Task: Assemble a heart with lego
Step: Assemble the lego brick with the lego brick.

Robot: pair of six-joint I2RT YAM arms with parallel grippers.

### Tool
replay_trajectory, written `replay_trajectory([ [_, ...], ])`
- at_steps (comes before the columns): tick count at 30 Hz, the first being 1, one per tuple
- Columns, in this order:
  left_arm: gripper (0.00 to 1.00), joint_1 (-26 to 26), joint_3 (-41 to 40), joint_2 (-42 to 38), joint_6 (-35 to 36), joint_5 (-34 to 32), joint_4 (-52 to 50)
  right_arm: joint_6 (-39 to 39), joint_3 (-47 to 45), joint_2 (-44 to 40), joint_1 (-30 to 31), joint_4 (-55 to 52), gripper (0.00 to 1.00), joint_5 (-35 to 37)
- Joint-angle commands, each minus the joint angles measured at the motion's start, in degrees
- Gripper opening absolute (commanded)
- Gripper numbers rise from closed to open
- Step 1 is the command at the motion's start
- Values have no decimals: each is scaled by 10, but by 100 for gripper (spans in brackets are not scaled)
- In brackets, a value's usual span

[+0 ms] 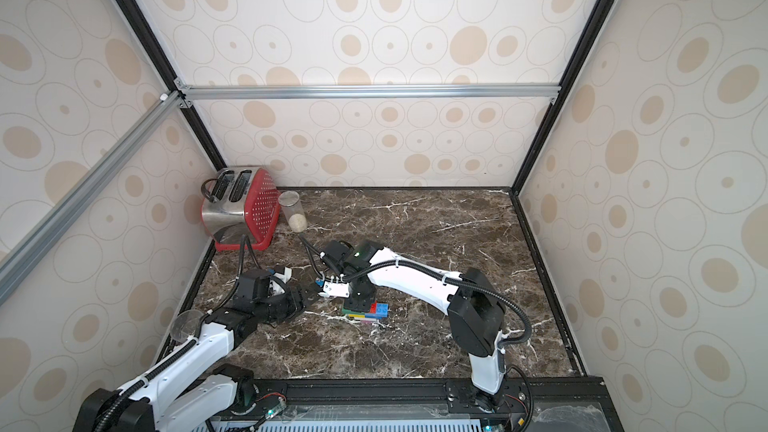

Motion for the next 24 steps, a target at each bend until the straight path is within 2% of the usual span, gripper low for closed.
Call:
replay_trajectory([
  [1,72,3,4,-5,11,3,-12,-6,-7,-1,3,-15,27,-3],
  [12,72,3,4,-4,12,2,-12,9,-22,12,2,-6,27,11],
  [21,72,2,3,-3,13,0,-12,-10,-49,16,3,-12,26,3],
  [24,72,3,3,-2,14,0,-12,-12,-53,30,4,-24,26,22],
])
